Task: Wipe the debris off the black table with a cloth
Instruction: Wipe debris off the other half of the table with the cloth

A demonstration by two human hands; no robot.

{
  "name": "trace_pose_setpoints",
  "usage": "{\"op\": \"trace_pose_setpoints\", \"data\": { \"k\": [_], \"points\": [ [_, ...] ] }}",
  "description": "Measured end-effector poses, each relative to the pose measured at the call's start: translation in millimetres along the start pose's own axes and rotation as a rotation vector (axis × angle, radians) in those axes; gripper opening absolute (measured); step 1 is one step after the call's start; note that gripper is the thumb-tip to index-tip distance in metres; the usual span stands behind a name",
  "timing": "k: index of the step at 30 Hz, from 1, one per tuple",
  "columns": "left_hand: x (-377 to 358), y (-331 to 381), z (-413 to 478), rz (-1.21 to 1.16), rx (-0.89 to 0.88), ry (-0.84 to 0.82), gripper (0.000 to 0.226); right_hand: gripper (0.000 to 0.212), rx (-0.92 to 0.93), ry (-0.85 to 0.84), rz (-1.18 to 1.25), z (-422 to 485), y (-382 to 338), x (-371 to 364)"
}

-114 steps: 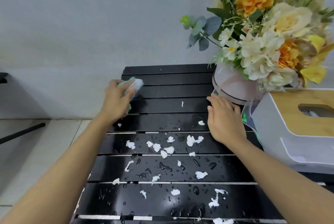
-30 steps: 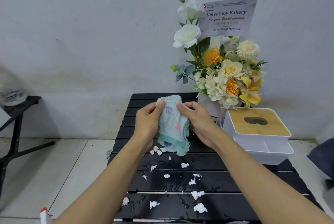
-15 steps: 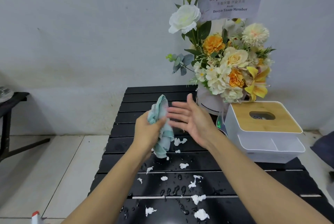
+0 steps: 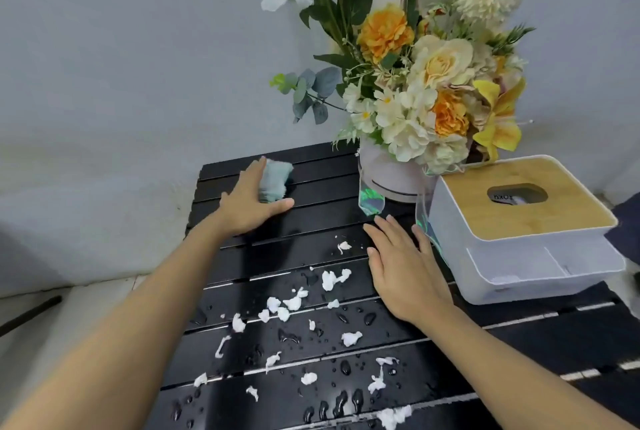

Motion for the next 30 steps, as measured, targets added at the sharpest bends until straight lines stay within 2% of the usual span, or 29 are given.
{"op": "trace_pose_setpoints", "data": {
  "k": [1,4,7,10,12,14,16,18,20,21,22,24,26,30],
  "points": [
    [-11,-9,4,0.087,-0.004,-0.013,0.090,0.058,-0.005,0.010,-0.014,0,1,0],
    [-15,-17,9,0.334,-0.112,0.112,0.077,0.058,-0.019,0.023,-0.047,0,1,-1],
    [-11,-19,25,0.426,-0.173,0.211,0.069,0.056,-0.028,0.021,-0.054,0,2,-2],
    [-14,-19,53,0.416,-0.011,0.335,0.056,0.057,-0.035,0.029,-0.049,0,1,-1],
    [-25,0,58,0.429,0.050,0.357,0.051,0.058,-0.023,0.028,-0.029,0,-1,-1],
    [-45,28,43,0.435,-0.062,0.312,0.051,0.057,-0.028,0.046,-0.001,-2,1,2],
    [-65,51,4,0.371,-0.270,0.210,0.054,0.053,-0.069,0.081,0.029,-2,5,5],
    [-75,61,-40,0.239,-0.450,0.041,0.059,0.053,-0.100,0.098,0.025,-2,7,4],
    [-70,58,-61,0.130,-0.515,-0.135,0.050,0.054,-0.106,0.102,0.000,-1,6,3],
    [-57,53,-55,0.104,-0.496,-0.116,0.047,0.054,-0.104,0.107,-0.006,0,6,3],
    [-41,42,-42,0.111,-0.438,-0.020,0.051,0.055,-0.102,0.105,-0.009,0,6,3],
    [-14,10,-7,0.260,-0.238,0.172,0.068,0.057,-0.105,0.099,-0.015,0,6,4],
    [-15,-16,15,0.386,-0.052,0.192,0.069,0.057,-0.100,0.092,-0.018,1,6,4],
    [-20,-15,23,0.374,0.046,0.289,0.057,0.060,-0.098,0.084,-0.004,0,5,2]
  ]
}}
Point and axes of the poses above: each hand's wrist, its own z-axis towards the middle knuckle, its own x-axis out of the back of the hand, y = z × x, the point moved 8 cm from there along z, towards the middle knuckle, and after that the axes turned 5 degrees about x, right-handed, at the moved point
